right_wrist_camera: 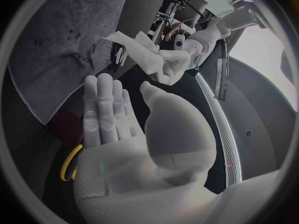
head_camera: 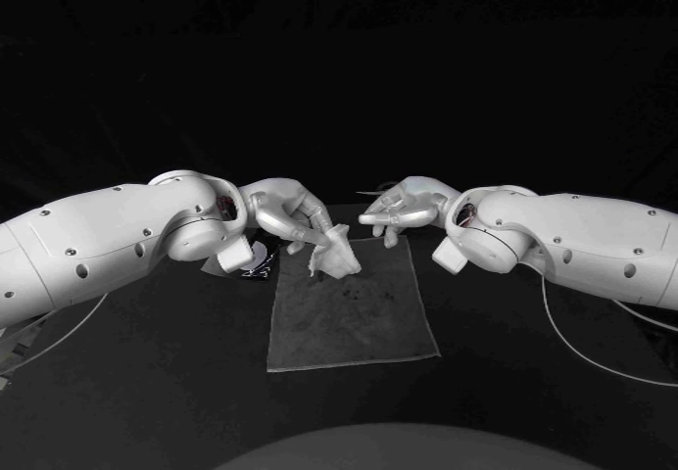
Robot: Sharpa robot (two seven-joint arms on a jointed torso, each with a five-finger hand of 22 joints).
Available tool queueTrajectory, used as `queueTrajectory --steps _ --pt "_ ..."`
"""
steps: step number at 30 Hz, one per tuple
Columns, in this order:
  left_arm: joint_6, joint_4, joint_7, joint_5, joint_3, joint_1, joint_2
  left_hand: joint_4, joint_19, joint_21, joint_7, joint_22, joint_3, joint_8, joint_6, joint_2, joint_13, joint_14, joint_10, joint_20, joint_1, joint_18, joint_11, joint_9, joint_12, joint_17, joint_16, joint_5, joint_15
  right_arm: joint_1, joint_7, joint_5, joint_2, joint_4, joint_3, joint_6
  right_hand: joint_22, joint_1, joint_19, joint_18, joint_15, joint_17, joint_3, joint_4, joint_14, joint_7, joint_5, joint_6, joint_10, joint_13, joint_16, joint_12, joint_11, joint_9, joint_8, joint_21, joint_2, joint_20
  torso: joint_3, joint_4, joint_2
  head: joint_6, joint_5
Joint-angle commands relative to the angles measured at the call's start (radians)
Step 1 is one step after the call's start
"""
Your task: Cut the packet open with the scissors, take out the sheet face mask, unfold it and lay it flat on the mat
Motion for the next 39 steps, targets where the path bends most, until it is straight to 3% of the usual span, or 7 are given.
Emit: queueTrajectory --steps 1,7,17,23,27,31,39 --pt "0.055 0.005 0.015 -0.006 0.001 0.002 -0.002 -0.007 -0.005 0.002 -0.001 -0.002 -0.001 0.005 0.005 0.009 -0.001 -0.006 0.008 -0.001 0.003 0.020 0.002 0.012 -0.006 0.000 -0.002 0.002 0.001 -0.018 0.067 0.147 -0.005 -0.017 0.000 -0.001 -0.058 0.021 0.002 0.010 0.010 -0.046 -0.026 0.026 -0.017 0.009 0.000 0.004 0.007 -0.090 -0.066 -0.061 0.010 -0.007 -0.010 -0.049 0.006 0.015 0.0001 0.0001 0.000 0.000 0.000" --pt "0.066 0.017 0.022 -0.005 0.001 0.003 -0.013 -0.009 -0.007 0.001 -0.001 -0.003 -0.001 0.002 0.004 0.010 -0.002 -0.008 0.009 -0.001 0.002 0.021 0.002 0.011 -0.008 -0.002 -0.002 0.002 0.001 -0.072 0.108 0.282 -0.005 -0.053 -0.004 0.018 -0.221 0.042 -0.084 0.011 0.068 -0.183 -0.114 0.077 -0.159 0.030 0.000 -0.034 -0.017 -0.277 -0.272 -0.181 0.046 -0.024 -0.042 -0.180 0.048 0.068 0.0009 -0.0017 0.000 0.000 -0.001" --pt "0.073 0.040 0.032 -0.001 0.001 0.004 -0.028 -0.014 -0.009 0.002 0.000 -0.002 0.002 -0.005 -0.001 0.014 -0.003 -0.010 0.009 -0.001 0.004 0.020 0.002 0.010 -0.011 -0.004 -0.003 0.002 0.001 -0.136 0.135 0.375 0.014 -0.092 -0.008 0.096 -0.356 0.111 -0.147 0.011 0.099 -0.284 -0.190 0.042 -0.242 0.036 0.001 -0.086 -0.048 -0.415 -0.337 -0.244 0.068 -0.038 -0.059 -0.179 0.120 0.100 0.0014 0.0002 0.000 -0.001 -0.004" --pt "0.078 0.052 0.043 0.009 0.001 0.005 -0.036 -0.014 -0.009 0.002 0.000 -0.001 0.002 -0.005 -0.001 0.015 -0.003 -0.009 0.010 -0.001 0.004 0.020 0.002 0.010 -0.012 -0.002 -0.003 0.002 0.001 -0.155 0.150 0.401 0.022 -0.107 -0.009 0.183 -0.392 0.144 -0.158 0.007 0.112 -0.314 -0.192 0.024 -0.306 0.023 -0.001 -0.102 -0.060 -0.450 -0.345 -0.255 0.070 -0.042 -0.061 -0.179 0.130 0.108 0.0005 -0.0013 0.000 -0.002 -0.005" --pt "0.087 0.062 0.051 0.016 0.002 0.005 -0.041 -0.023 -0.012 0.003 0.002 -0.002 0.006 -0.015 -0.007 0.022 -0.004 -0.012 0.008 -0.002 0.009 0.021 0.003 0.008 -0.016 -0.005 -0.004 0.002 0.001 -0.162 0.181 0.442 0.030 -0.112 -0.009 0.237 -0.415 0.109 -0.165 0.004 0.125 -0.331 -0.228 0.062 -0.367 0.019 -0.001 -0.120 -0.086 -0.474 -0.341 -0.268 0.063 -0.043 -0.063 -0.176 0.138 0.114 0.0014 0.0001 0.000 -0.002 -0.007" --pt "0.097 0.073 0.057 0.021 0.002 0.005 -0.048 -0.032 -0.013 0.006 0.003 0.000 0.010 -0.027 -0.012 0.029 -0.003 -0.013 0.004 -0.002 0.015 0.021 0.005 0.006 -0.018 -0.005 -0.005 0.002 0.002 -0.166 0.220 0.490 0.041 -0.114 -0.009 0.285 -0.445 -0.038 -0.164 -0.014 0.148 -0.348 -0.338 0.082 -0.429 -0.001 -0.001 -0.155 -0.137 -0.495 -0.301 -0.280 0.040 -0.044 -0.069 -0.175 0.182 0.116 0.0012 0.0003 0.000 -0.004 -0.010" --pt "0.109 0.084 0.064 0.040 0.002 0.005 -0.053 -0.044 -0.014 0.013 0.006 0.006 0.016 -0.046 -0.017 0.040 0.000 -0.014 -0.003 -0.001 0.021 0.020 0.009 0.002 -0.017 -0.005 -0.006 0.002 0.005 -0.167 0.255 0.541 0.059 -0.099 -0.009 0.333 -0.527 -0.198 -0.297 -0.055 0.183 -0.381 -0.494 0.082 -0.522 0.005 -0.003 -0.175 -0.168 -0.495 -0.252 -0.271 0.035 -0.040 -0.069 -0.182 0.291 0.117 0.0000 0.0001 0.000 -0.006 -0.010"
